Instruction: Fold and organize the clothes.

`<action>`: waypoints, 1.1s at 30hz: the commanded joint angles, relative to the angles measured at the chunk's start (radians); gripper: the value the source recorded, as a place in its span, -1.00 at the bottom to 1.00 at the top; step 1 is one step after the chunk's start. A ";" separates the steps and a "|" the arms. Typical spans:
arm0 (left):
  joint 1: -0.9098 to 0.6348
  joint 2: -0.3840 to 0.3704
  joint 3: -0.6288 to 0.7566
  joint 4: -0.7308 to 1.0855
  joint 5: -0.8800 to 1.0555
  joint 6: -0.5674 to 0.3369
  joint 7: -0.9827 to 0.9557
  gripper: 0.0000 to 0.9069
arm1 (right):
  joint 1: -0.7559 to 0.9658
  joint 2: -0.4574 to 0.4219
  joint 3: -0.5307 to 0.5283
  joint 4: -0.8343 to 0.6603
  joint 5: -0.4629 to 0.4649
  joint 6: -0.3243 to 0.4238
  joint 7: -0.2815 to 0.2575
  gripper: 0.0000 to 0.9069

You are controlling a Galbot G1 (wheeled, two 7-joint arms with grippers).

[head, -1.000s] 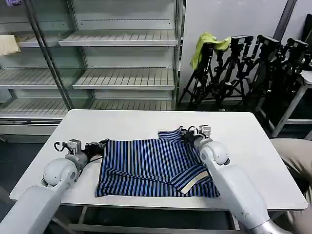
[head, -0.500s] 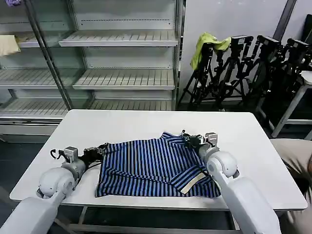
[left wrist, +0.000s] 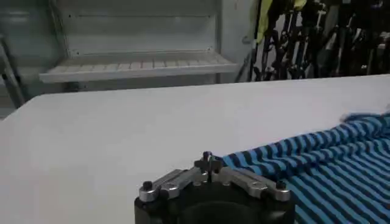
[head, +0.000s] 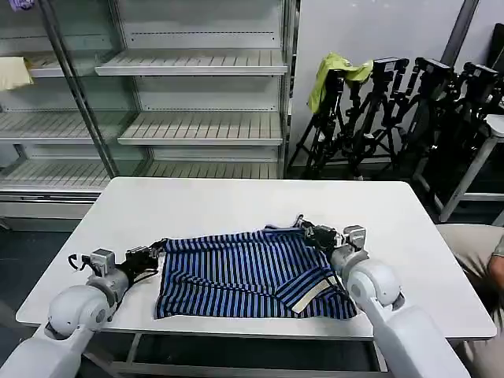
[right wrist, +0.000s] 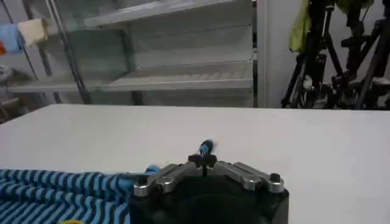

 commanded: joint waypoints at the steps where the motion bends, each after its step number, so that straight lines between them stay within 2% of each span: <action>1: 0.067 0.001 -0.047 -0.038 0.005 -0.011 0.002 -0.98 | -0.113 -0.020 0.051 0.107 -0.004 -0.001 -0.002 -1.00; 18: 0.121 0.014 -0.074 -0.084 0.005 -0.013 0.004 -0.98 | -0.236 -0.035 0.145 0.212 -0.008 -0.005 0.011 -1.00; 33: 0.209 0.012 -0.081 -0.126 0.020 -0.009 0.007 -0.98 | -0.260 -0.026 0.135 0.153 -0.060 0.002 -0.008 -1.00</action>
